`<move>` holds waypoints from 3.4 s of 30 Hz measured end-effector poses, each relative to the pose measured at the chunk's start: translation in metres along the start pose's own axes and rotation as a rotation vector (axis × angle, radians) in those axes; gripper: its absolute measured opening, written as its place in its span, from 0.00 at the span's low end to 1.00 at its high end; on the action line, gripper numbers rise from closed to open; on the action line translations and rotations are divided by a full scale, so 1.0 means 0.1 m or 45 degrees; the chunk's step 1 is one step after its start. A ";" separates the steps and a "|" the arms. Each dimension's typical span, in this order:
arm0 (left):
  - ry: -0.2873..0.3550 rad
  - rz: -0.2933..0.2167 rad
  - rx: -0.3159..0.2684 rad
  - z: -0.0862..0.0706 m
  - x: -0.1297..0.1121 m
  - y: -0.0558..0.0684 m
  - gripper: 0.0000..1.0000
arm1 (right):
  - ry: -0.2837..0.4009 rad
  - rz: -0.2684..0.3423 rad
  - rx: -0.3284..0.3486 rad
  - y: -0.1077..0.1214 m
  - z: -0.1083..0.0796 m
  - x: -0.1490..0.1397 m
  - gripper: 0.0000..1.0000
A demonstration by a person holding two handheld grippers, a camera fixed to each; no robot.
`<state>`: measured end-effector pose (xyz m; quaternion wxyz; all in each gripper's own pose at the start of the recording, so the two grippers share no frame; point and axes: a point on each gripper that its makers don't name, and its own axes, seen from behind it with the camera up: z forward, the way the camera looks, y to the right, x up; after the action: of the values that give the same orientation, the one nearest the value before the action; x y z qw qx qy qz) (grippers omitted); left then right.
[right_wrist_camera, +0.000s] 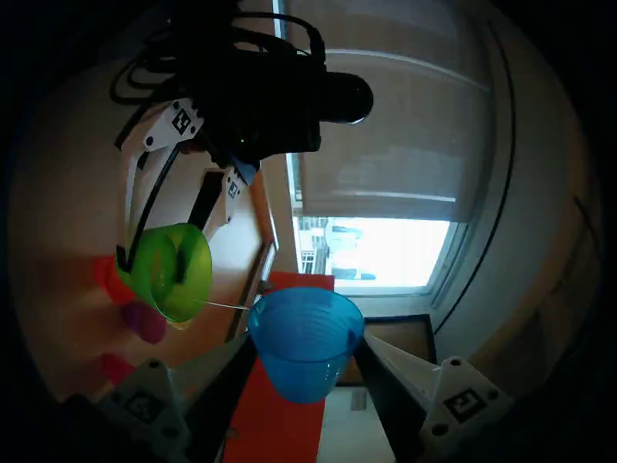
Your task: Pour water
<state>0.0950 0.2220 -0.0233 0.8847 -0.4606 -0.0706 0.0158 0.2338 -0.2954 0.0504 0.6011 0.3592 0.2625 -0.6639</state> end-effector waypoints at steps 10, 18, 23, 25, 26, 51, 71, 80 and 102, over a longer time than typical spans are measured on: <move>0.002 0.005 0.001 -0.01 0.02 0.00 0.81 | 0.003 -0.010 -0.004 0.02 0.00 0.02 0.88; 0.002 0.006 0.000 -0.01 0.02 -0.02 0.81 | 0.005 -0.014 -0.006 0.02 0.00 0.02 0.88; 0.003 0.005 0.005 -0.02 0.02 -0.03 0.81 | -0.003 0.001 -0.008 0.02 0.00 0.00 0.88; 0.003 0.006 0.005 -0.03 0.02 -0.03 0.81 | -0.003 0.013 -0.009 0.02 0.00 0.00 0.88; 0.003 0.007 0.005 -0.03 0.02 -0.03 0.81 | -0.001 0.021 -0.010 0.02 0.00 0.01 0.88; 0.009 0.007 0.020 -0.07 0.04 -0.03 0.81 | -0.011 0.491 -0.041 -0.08 -0.07 -0.03 0.88; 0.013 0.012 0.055 -0.09 0.07 -0.13 0.81 | 0.037 1.027 -0.024 -0.20 -0.16 0.05 0.88; 0.019 0.016 0.060 -0.14 0.09 -0.13 0.81 | 0.059 1.305 -0.014 -0.22 -0.21 0.04 0.88; 0.024 0.021 0.082 -0.17 0.14 -0.17 0.81 | 0.108 1.854 0.041 -0.30 -0.27 0.01 0.88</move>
<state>0.1101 0.2000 -0.0173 0.8995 -0.4325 -0.0580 0.0209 0.2088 -0.2704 0.0307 0.8742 0.4770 -0.0296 -0.0852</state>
